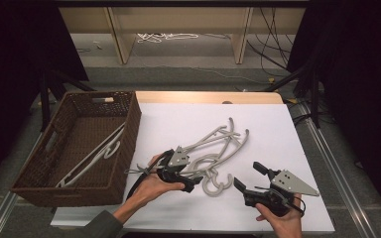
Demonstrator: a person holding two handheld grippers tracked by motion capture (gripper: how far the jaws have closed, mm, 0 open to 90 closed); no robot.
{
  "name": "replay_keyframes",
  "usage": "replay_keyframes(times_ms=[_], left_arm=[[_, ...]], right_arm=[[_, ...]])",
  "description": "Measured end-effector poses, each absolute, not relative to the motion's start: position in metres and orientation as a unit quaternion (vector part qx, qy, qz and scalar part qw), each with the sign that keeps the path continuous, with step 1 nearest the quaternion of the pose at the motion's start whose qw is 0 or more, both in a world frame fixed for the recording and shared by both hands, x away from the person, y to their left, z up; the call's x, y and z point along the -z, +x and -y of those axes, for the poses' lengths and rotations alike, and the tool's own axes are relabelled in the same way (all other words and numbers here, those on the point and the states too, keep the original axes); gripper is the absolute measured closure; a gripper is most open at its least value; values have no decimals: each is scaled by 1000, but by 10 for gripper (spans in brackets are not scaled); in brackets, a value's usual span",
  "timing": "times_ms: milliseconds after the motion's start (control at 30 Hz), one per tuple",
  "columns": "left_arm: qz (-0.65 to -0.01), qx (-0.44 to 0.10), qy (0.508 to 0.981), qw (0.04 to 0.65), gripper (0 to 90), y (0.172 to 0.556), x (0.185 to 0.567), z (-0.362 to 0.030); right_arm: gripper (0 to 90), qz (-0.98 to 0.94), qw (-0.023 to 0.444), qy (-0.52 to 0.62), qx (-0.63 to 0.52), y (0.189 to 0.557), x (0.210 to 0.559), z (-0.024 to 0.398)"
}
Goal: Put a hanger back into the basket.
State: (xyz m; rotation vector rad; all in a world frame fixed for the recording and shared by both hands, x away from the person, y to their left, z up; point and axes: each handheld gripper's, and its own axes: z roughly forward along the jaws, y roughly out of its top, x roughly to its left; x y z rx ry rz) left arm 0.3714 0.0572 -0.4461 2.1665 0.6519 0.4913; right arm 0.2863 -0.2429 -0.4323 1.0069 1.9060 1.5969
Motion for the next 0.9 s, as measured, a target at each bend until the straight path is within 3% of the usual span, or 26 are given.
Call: replay_keyframes(times_ms=[67, 100, 400, 533, 600, 633, 900], left_arm=[[-248, -187, 866, 392, 186, 375, 449, -55], [-221, -269, 867, 356, 186, 383, 445, -59], [-223, -282, 883, 303, 253, 394, 458, -50], [-209, -241, 904, 284, 301, 397, 462, -49], [-207, -250, 907, 268, 323, 399, 462, -49], [-197, -216, 918, 266, 350, 401, 463, -49], [-208, -152, 934, 247, 449, 404, 469, -44]], right_arm=[[159, -688, 228, 367, -583, 287, 433, 242], [159, -688, 228, 367, -583, 287, 433, 242], [159, -696, 229, 367, -573, 286, 431, 242], [159, -696, 232, 361, -576, 287, 432, 242], [159, -696, 231, 362, -576, 287, 432, 242], [159, -696, 229, 363, -576, 287, 432, 242], [160, -699, 231, 362, -572, 286, 431, 241]])
